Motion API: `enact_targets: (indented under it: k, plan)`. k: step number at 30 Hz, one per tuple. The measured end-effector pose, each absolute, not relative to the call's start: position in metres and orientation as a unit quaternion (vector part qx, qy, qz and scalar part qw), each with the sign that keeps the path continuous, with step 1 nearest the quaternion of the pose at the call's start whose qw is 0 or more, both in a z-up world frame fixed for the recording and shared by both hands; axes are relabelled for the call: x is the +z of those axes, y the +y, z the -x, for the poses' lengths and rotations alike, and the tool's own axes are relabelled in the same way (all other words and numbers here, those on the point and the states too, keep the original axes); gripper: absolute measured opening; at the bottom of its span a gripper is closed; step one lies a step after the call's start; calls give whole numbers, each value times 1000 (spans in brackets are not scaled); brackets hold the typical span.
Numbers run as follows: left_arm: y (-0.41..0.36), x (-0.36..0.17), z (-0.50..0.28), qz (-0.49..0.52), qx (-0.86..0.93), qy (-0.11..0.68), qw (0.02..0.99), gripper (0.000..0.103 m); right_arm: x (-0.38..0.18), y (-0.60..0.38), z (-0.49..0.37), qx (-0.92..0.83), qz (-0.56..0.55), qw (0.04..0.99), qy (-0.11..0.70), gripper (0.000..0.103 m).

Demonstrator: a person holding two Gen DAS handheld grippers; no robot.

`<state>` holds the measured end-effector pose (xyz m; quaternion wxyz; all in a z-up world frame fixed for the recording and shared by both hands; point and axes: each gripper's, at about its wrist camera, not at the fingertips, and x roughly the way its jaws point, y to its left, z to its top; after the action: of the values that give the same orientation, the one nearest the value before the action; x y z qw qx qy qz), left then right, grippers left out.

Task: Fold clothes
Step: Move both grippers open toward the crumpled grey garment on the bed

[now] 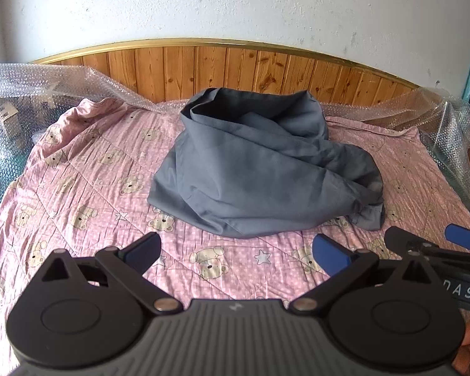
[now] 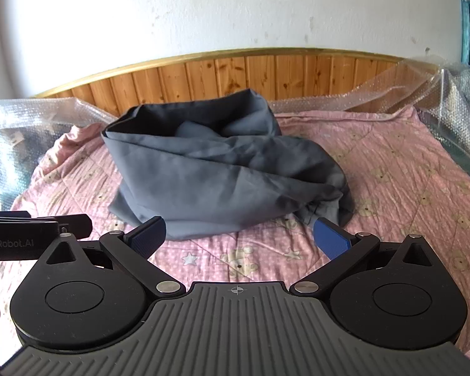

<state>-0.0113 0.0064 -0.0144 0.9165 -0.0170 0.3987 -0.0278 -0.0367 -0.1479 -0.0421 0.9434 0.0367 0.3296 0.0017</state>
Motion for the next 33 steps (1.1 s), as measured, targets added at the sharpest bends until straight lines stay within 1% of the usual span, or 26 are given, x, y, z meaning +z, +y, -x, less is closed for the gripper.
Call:
enact_targets:
  k: [10,19,20,21,22,23,24,25,26,27,28,29,30,31,32,33]
  plan:
    - [8,-25,8,11,-28,407,913,103,-53,-151,27,-2,-24,937,348,102]
    - [8,-41,-12,38,-49,415,908,103,-73,-164,-6,-4,-31,929,369,102]
    - [9,-42,-15,39,-47,414,908,90,-74,-165,-11,-2,-30,929,368,101]
    - [9,-43,-18,39,-47,416,907,80,-75,-166,-16,0,-29,930,367,101]
    - [9,-46,-22,39,-47,421,905,56,-77,-166,-20,2,-27,930,366,95]
    - [8,-48,-26,41,-43,424,904,35,-78,-166,-26,9,-25,929,370,82]
    - [8,-50,-29,42,-40,427,902,27,-81,-166,-32,16,-22,926,376,72]
    - [7,-51,-33,42,-39,429,901,13,-83,-166,-38,23,-19,924,381,53]
    - [5,-52,-36,42,-39,430,901,9,-85,-167,-43,27,-19,923,384,38]
    - [4,-52,-39,42,-37,429,902,9,-87,-169,-48,30,-20,921,387,33]
    - [3,-53,-42,44,-36,429,902,9,-89,-170,-53,34,-20,920,390,24]
    - [2,-53,-47,46,-35,431,901,10,-91,-171,-58,37,-20,919,393,18]
    - [2,-53,-52,49,-31,434,899,12,-94,-172,-63,41,-21,917,396,18]
    - [2,-54,-57,53,-27,437,898,24,-96,-173,-68,44,-21,916,398,19]
    - [2,-54,-62,58,-22,437,897,35,-98,-176,-73,42,-22,914,402,30]
    - [4,-54,-66,65,-16,433,899,68,-101,-178,-78,39,-23,913,405,39]
